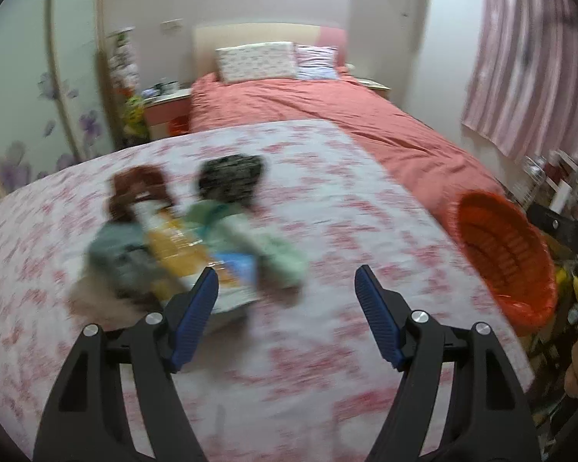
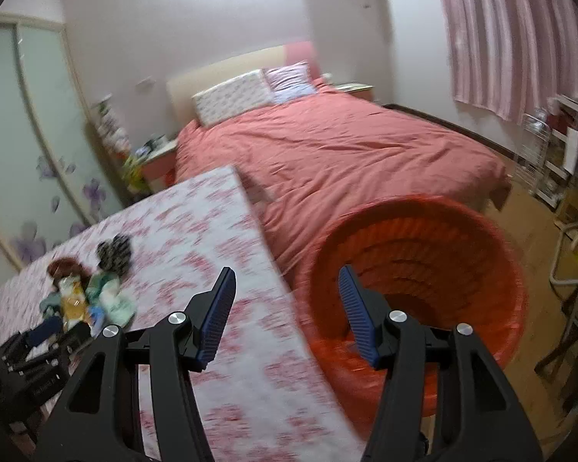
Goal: Collect trash
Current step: 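Return both tools to the pile on the bed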
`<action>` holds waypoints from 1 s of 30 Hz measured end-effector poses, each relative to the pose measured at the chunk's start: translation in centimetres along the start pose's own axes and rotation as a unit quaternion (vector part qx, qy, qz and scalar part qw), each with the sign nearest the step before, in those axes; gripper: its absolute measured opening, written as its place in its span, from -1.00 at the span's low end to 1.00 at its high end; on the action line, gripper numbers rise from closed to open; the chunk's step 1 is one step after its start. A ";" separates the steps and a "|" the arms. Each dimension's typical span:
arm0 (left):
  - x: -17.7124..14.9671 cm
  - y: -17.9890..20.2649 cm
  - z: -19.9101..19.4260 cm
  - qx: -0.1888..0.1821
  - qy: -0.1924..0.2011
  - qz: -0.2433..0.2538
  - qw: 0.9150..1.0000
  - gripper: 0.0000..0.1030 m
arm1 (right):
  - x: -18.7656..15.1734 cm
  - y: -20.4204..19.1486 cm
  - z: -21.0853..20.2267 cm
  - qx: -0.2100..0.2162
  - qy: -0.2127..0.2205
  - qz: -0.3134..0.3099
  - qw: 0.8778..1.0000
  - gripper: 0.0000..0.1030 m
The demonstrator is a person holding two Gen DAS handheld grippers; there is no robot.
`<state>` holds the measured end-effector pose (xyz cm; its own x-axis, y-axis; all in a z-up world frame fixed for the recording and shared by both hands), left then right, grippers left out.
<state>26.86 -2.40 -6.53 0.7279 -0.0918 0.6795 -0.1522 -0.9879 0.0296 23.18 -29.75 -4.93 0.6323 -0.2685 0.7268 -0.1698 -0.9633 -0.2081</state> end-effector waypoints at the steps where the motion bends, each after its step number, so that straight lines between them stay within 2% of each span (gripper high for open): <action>1: -0.2 -1.2 -0.1 0.010 0.000 -0.008 1.000 0.40 | -0.2 -1.0 0.3 0.006 -0.007 -0.010 1.000 0.09; 10: -1.8 -10.4 -2.3 0.060 0.016 -0.092 0.994 0.42 | -1.9 -9.2 3.1 0.063 -0.067 -0.070 0.993 0.09; 13: -2.2 -12.4 -2.8 0.067 0.024 -0.107 0.992 0.42 | -2.3 -12.3 4.1 0.076 -0.079 -0.095 0.989 0.01; 20: -2.9 -15.1 -3.0 0.081 0.028 -0.122 0.989 0.43 | -3.3 -17.9 7.2 0.090 -0.100 -0.144 0.980 -0.24; 28: -3.1 -16.3 -2.9 0.078 0.027 -0.127 0.988 0.45 | -3.6 -19.9 10.4 0.099 -0.132 -0.134 0.977 -0.33; 30: -3.2 -16.3 -2.8 0.077 0.025 -0.127 0.989 0.46 | -3.9 -20.0 10.9 0.097 -0.139 -0.133 0.976 -0.48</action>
<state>25.14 14.37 -7.19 0.6950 0.1637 0.7002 0.1368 -0.9861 0.0947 32.39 -9.33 -10.73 0.8204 0.0294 0.5711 0.1575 -0.9717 -0.1762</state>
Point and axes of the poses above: each gripper's, at about its wrist camera, not at the fingertips, and z roughly the way its jaws point, y to its right, x to its top, the point moved 3 cm from there along z, roughly the way its jaws point, and after that the axes turned 4 degrees about -y, right-handed, at the moved point
